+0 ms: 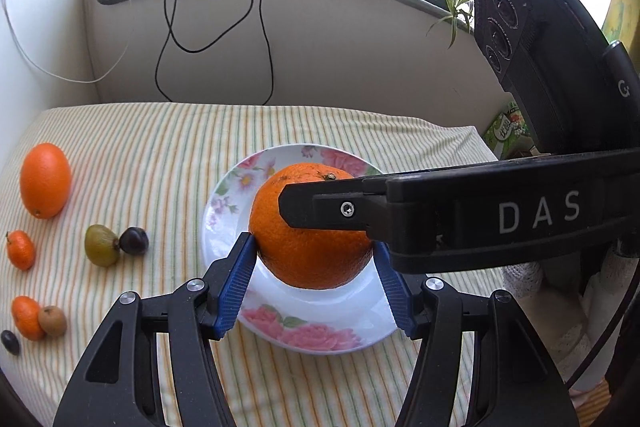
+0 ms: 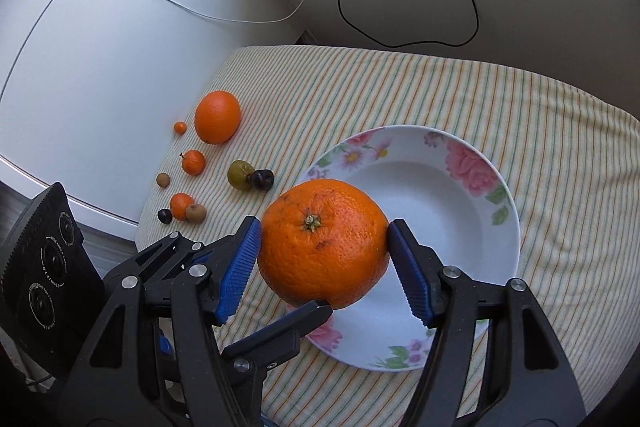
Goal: Organize fruits
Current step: 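Carry the orange over the white plate, lower it and open the right gripper, then withdraw the right gripper and move it to the oval orange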
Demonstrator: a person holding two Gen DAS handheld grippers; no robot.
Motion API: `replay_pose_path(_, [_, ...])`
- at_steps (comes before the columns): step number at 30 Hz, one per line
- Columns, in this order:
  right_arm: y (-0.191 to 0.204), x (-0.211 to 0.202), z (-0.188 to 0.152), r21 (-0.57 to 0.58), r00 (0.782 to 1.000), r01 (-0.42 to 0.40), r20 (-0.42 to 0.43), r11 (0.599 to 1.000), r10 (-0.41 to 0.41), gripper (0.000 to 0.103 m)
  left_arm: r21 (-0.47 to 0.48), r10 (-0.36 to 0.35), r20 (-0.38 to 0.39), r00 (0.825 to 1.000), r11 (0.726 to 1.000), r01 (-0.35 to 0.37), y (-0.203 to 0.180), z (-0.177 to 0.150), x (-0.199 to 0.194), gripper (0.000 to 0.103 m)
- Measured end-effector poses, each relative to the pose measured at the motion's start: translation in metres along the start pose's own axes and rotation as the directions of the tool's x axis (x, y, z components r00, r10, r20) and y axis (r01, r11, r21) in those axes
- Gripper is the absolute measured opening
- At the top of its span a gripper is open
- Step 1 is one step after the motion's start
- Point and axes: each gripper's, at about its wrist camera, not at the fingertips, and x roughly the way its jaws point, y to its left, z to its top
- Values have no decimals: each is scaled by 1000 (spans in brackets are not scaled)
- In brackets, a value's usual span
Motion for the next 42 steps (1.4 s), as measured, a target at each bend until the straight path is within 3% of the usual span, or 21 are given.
replay_pose_path(10, [-27,3,6,51,999,28,24,998,-29,68,20,-17,-4,1000,1000,17,-4,10,23,60])
replay_pose_path(28, [-23,21,12,6,991,133,26,991,-133,68,58,27,-42,999,998,-25,-3,8,43,60])
replay_pose_path(34, [-20,15,14,-8,991,124,46,992,-123,68,109,32,-5,999,994,-31,-12,14,32,67])
replay_pose_path(42, [-13,3,12,-17,986,152,79,988,-150,71,89,24,-2,1000,996,-24,-11,6,18,67])
